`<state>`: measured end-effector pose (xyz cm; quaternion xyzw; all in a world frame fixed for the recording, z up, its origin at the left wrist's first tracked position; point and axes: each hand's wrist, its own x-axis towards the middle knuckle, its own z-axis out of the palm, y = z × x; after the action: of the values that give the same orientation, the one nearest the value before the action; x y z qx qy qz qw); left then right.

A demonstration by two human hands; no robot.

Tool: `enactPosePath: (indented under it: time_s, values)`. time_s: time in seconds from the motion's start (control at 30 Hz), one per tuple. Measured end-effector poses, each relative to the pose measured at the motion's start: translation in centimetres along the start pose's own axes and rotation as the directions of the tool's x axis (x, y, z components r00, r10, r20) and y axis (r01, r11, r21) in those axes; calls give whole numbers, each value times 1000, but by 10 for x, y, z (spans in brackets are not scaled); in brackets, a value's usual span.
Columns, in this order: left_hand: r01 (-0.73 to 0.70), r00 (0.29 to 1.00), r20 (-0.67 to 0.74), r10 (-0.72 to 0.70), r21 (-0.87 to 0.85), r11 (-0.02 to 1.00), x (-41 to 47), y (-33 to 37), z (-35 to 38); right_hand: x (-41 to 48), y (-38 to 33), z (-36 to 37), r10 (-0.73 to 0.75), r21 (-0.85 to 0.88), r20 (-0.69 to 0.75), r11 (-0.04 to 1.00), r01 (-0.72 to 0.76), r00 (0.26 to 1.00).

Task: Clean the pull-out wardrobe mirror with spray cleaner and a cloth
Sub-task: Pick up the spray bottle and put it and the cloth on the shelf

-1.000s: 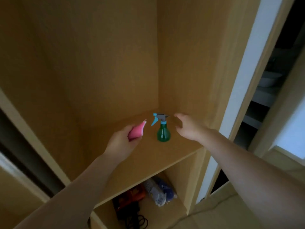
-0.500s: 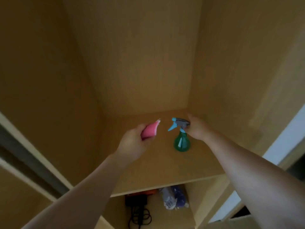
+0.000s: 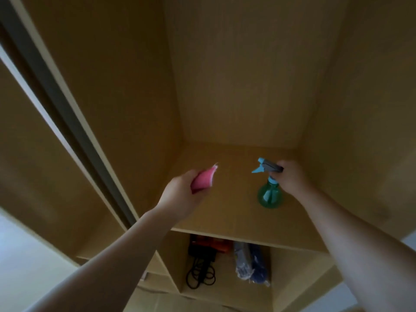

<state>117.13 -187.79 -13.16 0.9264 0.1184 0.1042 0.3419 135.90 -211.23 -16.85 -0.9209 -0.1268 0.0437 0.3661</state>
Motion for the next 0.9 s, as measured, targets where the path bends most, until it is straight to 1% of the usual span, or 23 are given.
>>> enactPosePath:
  time_s: [0.2, 0.33, 0.43, 0.57, 0.67, 0.77, 0.9]
  values:
    - [-18, 999, -42, 17, -10, 1000, -31, -8, -18, -42, -40, -5, -130, 13, -22, 991, 131, 991]
    - [-74, 994, -89, 70, -41, 996, -56, -21, -41, -85, -78, 0, -248, 53, -62, 967, 251, 967]
    - [-111, 988, -115, 103, -65, 992, -81, -42, -69, -125, -112, 13, -291, 85, -102, 950, 300, 951]
    - [-129, 983, -142, 118, -73, 989, -128, -85, -117, -182, -162, 44, -303, 167, -123, 932, 320, 945]
    - [-151, 979, -147, 143, -48, 987, -167, -127, -163, -223, -200, 78, -300, 192, -106, 929, 316, 948]
    - [-143, 977, -160, 140, -8, 990, -201, -170, -208, -263, -236, 119, -302, 236, -109, 918, 319, 947]
    - [-115, 977, -178, 122, 48, 992, -237, -216, -255, -300, -280, 171, -345, 286, -53, 894, 345, 937]
